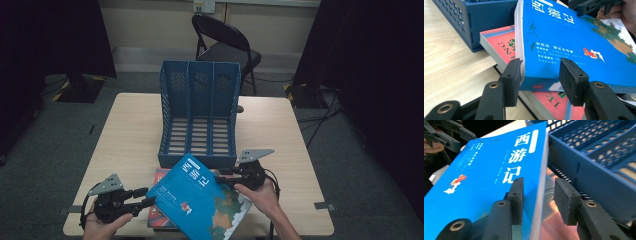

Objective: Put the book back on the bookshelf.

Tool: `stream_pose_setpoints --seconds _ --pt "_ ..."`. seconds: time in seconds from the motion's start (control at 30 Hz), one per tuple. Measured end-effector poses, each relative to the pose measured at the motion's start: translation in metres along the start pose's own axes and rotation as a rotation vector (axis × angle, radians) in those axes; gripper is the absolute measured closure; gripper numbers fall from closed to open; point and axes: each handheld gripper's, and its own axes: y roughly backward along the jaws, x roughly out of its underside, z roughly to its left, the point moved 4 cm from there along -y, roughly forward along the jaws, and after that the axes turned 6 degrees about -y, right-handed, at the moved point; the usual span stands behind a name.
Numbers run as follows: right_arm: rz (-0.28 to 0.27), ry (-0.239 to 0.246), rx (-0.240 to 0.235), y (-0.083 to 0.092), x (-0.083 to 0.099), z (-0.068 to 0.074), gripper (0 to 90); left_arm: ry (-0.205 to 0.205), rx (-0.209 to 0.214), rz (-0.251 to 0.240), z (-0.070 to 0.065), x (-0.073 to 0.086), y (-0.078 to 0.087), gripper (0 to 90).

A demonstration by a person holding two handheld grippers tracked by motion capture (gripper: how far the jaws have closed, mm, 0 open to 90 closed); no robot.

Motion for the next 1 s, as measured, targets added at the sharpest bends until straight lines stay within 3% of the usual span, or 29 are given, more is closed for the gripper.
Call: stream_pose_setpoints --seconds 0.1,0.27,0.33,0.4,0.5,0.6,0.77,1.0 --pt "0.03 0.024 -0.03 -0.001 0.003 0.008 67.9 -0.015 -0.001 -0.019 0.001 -0.001 -0.005 53.3" --pt "0.028 0.021 -0.016 0.001 0.005 0.01 68.6 -0.033 -0.021 0.005 -0.001 -0.006 -0.007 53.8" --pt "0.026 0.014 -0.013 0.002 0.006 0.01 68.8 -0.029 0.0 0.006 0.001 -0.004 -0.003 54.0" --pt "0.026 0.011 -0.013 0.004 0.007 0.01 69.5 0.005 0.021 0.007 0.004 0.001 0.002 54.6" --pt "0.02 -0.002 -0.027 0.004 0.009 0.008 69.6 0.007 0.018 0.057 0.002 0.01 0.001 51.7" --pt "0.019 0.001 -0.025 0.004 0.009 0.008 69.7 -0.011 0.008 0.063 0.001 0.008 0.001 51.7" --pt "0.036 0.017 -0.01 0.004 0.007 0.01 69.6 0.006 0.032 0.045 0.005 0.007 0.0 51.1" --pt "0.011 -0.008 0.009 0.012 0.017 0.015 68.8 0.013 0.009 0.03 0.009 0.001 -0.007 52.4"
